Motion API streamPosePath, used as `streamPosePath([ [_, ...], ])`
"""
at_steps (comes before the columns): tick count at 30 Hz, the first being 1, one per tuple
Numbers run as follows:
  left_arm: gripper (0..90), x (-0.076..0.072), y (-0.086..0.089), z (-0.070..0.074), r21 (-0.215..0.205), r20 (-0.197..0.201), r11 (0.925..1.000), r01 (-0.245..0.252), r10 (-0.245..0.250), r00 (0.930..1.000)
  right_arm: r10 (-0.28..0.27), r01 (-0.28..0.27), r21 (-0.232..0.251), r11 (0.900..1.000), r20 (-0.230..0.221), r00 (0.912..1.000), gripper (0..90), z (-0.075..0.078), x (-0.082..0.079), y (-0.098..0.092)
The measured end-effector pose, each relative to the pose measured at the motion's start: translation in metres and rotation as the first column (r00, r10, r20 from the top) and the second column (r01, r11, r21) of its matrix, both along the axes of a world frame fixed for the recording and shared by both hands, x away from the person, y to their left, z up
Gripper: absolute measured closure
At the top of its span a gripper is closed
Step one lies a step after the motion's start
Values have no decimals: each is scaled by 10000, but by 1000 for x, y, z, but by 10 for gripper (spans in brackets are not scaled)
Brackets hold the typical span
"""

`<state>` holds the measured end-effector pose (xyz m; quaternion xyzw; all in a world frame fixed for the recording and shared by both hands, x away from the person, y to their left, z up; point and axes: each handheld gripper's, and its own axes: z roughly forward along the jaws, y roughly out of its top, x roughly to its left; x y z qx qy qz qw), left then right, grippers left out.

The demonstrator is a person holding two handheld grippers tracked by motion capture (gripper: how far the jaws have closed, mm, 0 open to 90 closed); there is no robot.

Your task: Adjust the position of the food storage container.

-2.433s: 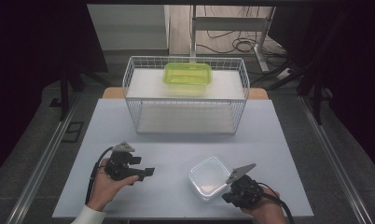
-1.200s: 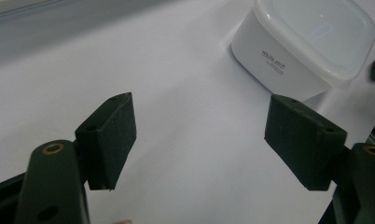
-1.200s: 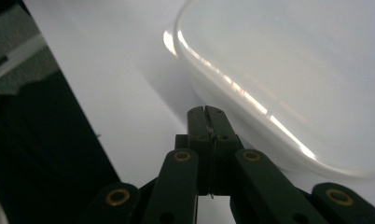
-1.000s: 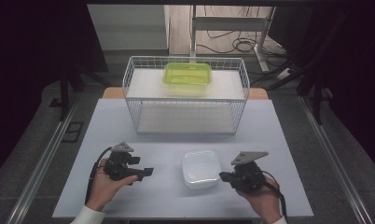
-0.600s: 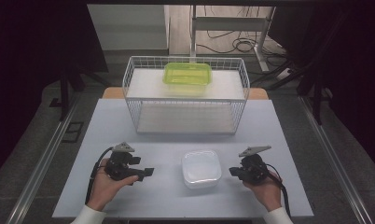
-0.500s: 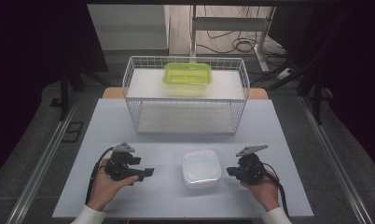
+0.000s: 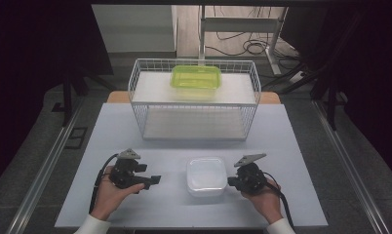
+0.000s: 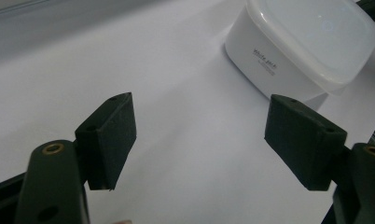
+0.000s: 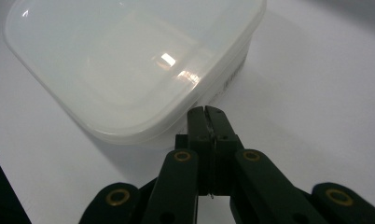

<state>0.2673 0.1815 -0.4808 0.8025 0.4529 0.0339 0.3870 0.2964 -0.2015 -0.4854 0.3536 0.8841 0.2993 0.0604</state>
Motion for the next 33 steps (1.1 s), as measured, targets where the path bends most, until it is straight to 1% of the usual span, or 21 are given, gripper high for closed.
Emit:
streamPosePath([
  [5, 242, 0, 1, 0, -35, 14, 10000, -24, 24, 10000, 136, -136, -46, 9999, 12, 9999, 892, -3, 0, 13],
  [7, 242, 0, 1, 1, -43, 5, 10000, -22, 22, 10000, 157, -157, -41, 9999, 1, 9999, 892, -3, 0, 15],
  [9, 242, 0, 1, 1, -31, 18, 10000, -6, 6, 10000, 261, -261, -69, 9996, -1, 9997, 893, -4, 0, 21],
  [13, 242, 0, 1, 0, -18, 29, 10000, -1, 1, 10000, 297, -297, -117, 9995, 42, 9995, 892, -5, -1, 26],
  [14, 242, 0, 1, 0, -20, 30, 10000, -4, 4, 10000, 293, -292, -159, 9994, 92, 9995, 892, -5, -1, 27],
  [21, 242, -1, 1, 1, -16, 45, 10000, -16, 16, 10000, 156, -154, -59, 9999, 278, 9995, 892, -4, -1, 25],
  [25, 243, -1, 3, 2, -86, 115, 9999, -105, 106, 9999, -311, 289, 434, 9986, 492, 9983, 889, 7, -3, 14],
  [26, 243, -1, 3, 2, -86, 115, 9999, -105, 106, 9999, -311, 289, 434, 9986, 492, 9983, 889, 7, -3, 14],
  [27, 243, -2, 3, 3, -199, 156, 9996, -185, 188, 9997, -691, 635, 785, 9949, 700, 9952, 778, 13, -6, 7],
  [28, 244, -2, 3, 3, -199, 156, 9996, -185, 188, 9997, -691, 635, 785, 9949, 700, 9952, 778, 13, -6, 7],
  [29, 247, -3, 3, 5, -331, 301, 9990, -289, 299, 9991, -1148, 1057, 1099, 9883, 803, 9901, 592, 18, -8, 0],
  [30, 254, -3, 3, 5, -331, 301, 9990, -289, 299, 9991, -1357, 1247, 1351, 9829, 748, 9879, 529, 20, -9, -3],
  [31, 261, -5, 2, 9, -588, 491, 9977, -333, 363, 9981, -1514, 1388, 1608, 9772, 690, 9861, 467, 22, -10, -6],
  [32, 262, -6, 2, 10, -678, 536, 9970, -368, 405, 9977, -1612, 1480, 1801, 9724, 607, 9851, 423, 24, -11, -9],
  [33, 262, -6, 1, 12, -753, 584, 9963, -401, 446, 9973, -1628, 1504, 1916, 9699, 505, 9854, 388, 24, -11, -10],
])
